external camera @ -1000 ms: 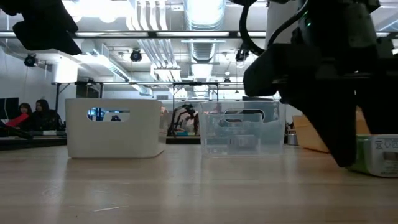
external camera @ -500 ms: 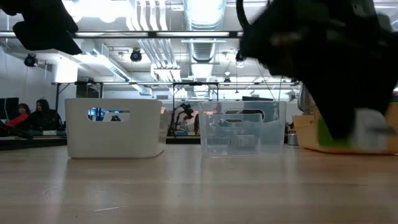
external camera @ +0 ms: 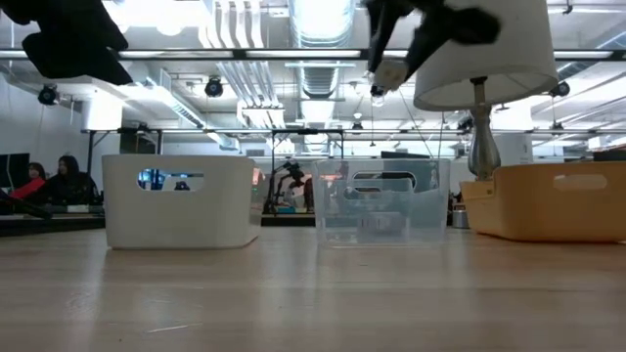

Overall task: Pick and place items into bin
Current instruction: Put the green charger adapter into the transparent bin, then put the left card reader box into the yellow bin

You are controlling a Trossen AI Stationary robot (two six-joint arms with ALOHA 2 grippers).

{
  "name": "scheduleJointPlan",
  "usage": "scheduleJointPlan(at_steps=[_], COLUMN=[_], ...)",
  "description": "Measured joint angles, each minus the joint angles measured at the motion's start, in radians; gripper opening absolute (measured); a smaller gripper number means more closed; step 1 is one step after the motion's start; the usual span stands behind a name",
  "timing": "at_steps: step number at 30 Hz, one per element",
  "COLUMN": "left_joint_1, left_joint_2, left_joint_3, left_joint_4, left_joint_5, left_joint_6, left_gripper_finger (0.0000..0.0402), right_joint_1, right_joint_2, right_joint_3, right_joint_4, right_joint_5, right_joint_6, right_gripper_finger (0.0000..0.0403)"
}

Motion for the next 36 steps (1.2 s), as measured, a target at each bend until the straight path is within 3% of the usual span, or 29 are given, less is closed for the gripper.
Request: scheduleJointPlan(at_steps=[7,14,19,28,31,36], left_joint_1=[0.0,0.0,0.0,0.0,0.001,0.032], left_joint_2=[0.0,0.0,0.002,0.003,0.003,0.046], left_joint_3=[0.0,0.0,0.0,0.0,0.0,0.0], left_joint_4=[0.004,0.005,0.003,0.006,0.033,0.179], left_joint_5=[0.0,0.0,0.0,0.0,0.039,0.228], left_joint_6=[-0.006,-0.007,-0.007,-0.006,0.007,0.097], left_gripper_finger=[0.0221,0.0221,0.0221,0.0221,0.0221,0.0221], right_joint_1=[-0.142,-0.114,0.016,0.425,0.512,0.578], right_joint_2=[0.068,0.084,0.063,0.083,0.091,0.097], right_joint_3=[-0.005,0.038,0.053,0.045,0.045,0.002], right_joint_4=[0.013,0.018,-0.074,-0.164,-0.164,-0.182], right_joint_5=[-0.102,-0.131,-0.135,-0.166,-0.168,-0.172], right_joint_6=[-0.255,-0.356,-0.569,-0.883,-0.731,0.039], right_gripper_finger=[0.0197,0.0263,0.0279,0.0272,0.0272,0.027])
